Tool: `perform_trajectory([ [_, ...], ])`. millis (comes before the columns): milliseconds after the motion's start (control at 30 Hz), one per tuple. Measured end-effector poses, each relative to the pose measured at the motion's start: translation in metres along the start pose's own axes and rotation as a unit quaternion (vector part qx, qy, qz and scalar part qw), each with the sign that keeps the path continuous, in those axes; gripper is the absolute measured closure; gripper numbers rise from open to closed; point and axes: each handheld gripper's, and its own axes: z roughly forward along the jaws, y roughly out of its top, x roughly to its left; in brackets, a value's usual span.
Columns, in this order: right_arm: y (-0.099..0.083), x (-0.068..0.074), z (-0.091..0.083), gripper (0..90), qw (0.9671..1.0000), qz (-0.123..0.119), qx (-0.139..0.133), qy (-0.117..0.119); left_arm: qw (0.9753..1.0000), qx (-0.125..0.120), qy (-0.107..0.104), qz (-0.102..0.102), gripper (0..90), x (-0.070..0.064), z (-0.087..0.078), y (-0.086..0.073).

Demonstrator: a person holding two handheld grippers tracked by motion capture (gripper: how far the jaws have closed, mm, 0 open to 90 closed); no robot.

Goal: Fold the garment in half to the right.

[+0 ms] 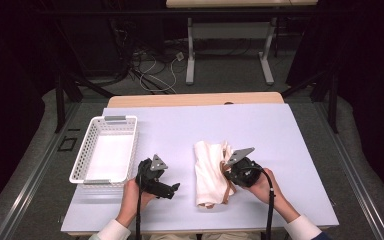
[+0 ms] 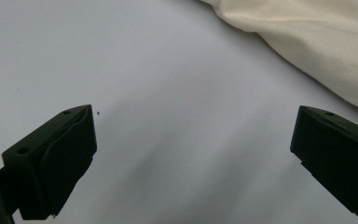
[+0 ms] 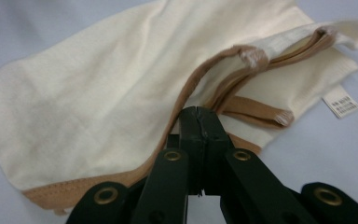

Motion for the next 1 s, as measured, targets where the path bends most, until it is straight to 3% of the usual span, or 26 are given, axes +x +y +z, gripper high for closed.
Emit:
perform_trajectory([
  [200,-0.002,-0.013,-0.013,90.0,0.9991,0.031,-0.016,-0.025,1.0000,-0.006,0.003,-0.003,0.6,0.000,-0.003,-0.003],
  [400,0.003,-0.019,-0.020,90.0,0.9975,0.036,-0.030,-0.054,1.0000,-0.005,0.004,-0.002,0.6,-0.002,-0.004,-0.005],
  [467,0.005,-0.021,-0.021,89.7,0.9964,0.042,-0.052,-0.053,1.0000,-0.006,0.003,-0.001,0.6,-0.003,-0.004,-0.005],
  [567,0.010,-0.025,-0.012,89.3,0.9960,0.044,-0.058,-0.052,1.0000,-0.007,0.005,0.001,0.6,-0.005,-0.005,-0.004],
  [667,0.014,-0.027,0.004,89.2,0.9968,0.040,-0.052,-0.047,1.0000,-0.004,0.002,0.004,0.6,-0.007,-0.003,-0.004],
  [800,0.012,-0.029,0.023,90.0,0.9982,0.038,-0.018,-0.044,1.0000,-0.002,0.004,0.008,0.6,-0.008,-0.002,-0.004],
  [900,0.007,-0.029,0.028,90.0,0.9983,0.040,0.012,-0.040,1.0000,-0.001,0.002,0.007,0.6,-0.007,-0.002,-0.005],
  [967,0.004,-0.030,0.028,90.0,0.9983,0.044,0.015,-0.036,1.0000,0.000,0.000,0.006,0.6,-0.008,-0.001,-0.006],
  [1000,0.003,-0.028,0.028,90.0,0.9976,0.057,0.023,-0.033,1.0000,0.001,-0.001,0.006,0.6,-0.008,-0.001,-0.006],
])
